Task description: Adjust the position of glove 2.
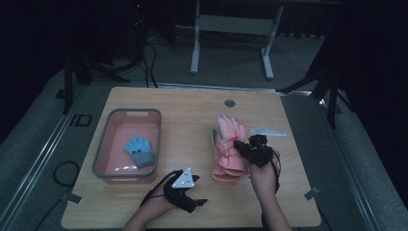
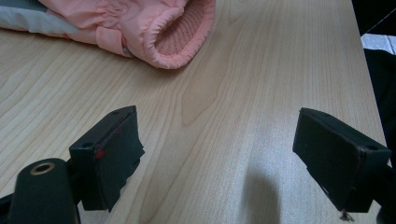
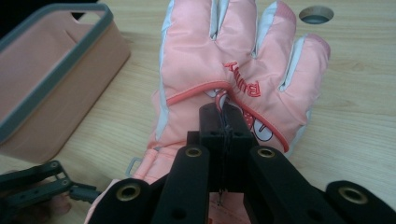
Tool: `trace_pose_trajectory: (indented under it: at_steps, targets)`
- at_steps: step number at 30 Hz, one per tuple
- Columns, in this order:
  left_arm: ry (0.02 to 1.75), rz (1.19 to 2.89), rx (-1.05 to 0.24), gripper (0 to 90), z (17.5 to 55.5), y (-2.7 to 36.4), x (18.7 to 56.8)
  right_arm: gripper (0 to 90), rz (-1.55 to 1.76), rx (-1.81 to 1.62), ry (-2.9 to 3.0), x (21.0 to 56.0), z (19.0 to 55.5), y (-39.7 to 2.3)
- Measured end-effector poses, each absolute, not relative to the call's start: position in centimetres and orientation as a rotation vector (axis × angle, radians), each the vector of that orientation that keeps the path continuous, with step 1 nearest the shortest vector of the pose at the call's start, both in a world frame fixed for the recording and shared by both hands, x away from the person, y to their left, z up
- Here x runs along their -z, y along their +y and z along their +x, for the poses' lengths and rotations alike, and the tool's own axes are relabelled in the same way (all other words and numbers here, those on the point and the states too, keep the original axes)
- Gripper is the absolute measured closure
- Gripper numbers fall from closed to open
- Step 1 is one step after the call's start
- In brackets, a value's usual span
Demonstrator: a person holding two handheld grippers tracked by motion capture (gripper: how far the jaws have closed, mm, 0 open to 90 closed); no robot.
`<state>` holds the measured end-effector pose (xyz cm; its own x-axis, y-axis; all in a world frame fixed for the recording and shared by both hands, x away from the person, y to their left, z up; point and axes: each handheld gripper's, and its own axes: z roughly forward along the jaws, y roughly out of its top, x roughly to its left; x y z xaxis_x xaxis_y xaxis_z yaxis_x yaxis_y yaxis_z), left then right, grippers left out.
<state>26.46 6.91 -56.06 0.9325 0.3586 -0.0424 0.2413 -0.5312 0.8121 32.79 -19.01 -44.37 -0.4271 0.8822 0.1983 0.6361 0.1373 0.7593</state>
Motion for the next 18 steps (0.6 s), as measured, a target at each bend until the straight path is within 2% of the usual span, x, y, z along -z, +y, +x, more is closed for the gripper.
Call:
trace_pose_trajectory:
  at_steps: [13,18]
  targets:
    - [0.426,2.168,-0.169,15.0,26.4,6.8,56.1,88.6,1.59,-1.118,2.1,48.2,33.7,-18.2]
    - [0.427,2.17,-0.166,15.0,26.4,6.8,56.1,85.7,1.578,-1.087,2.142,49.5,34.2,-17.6]
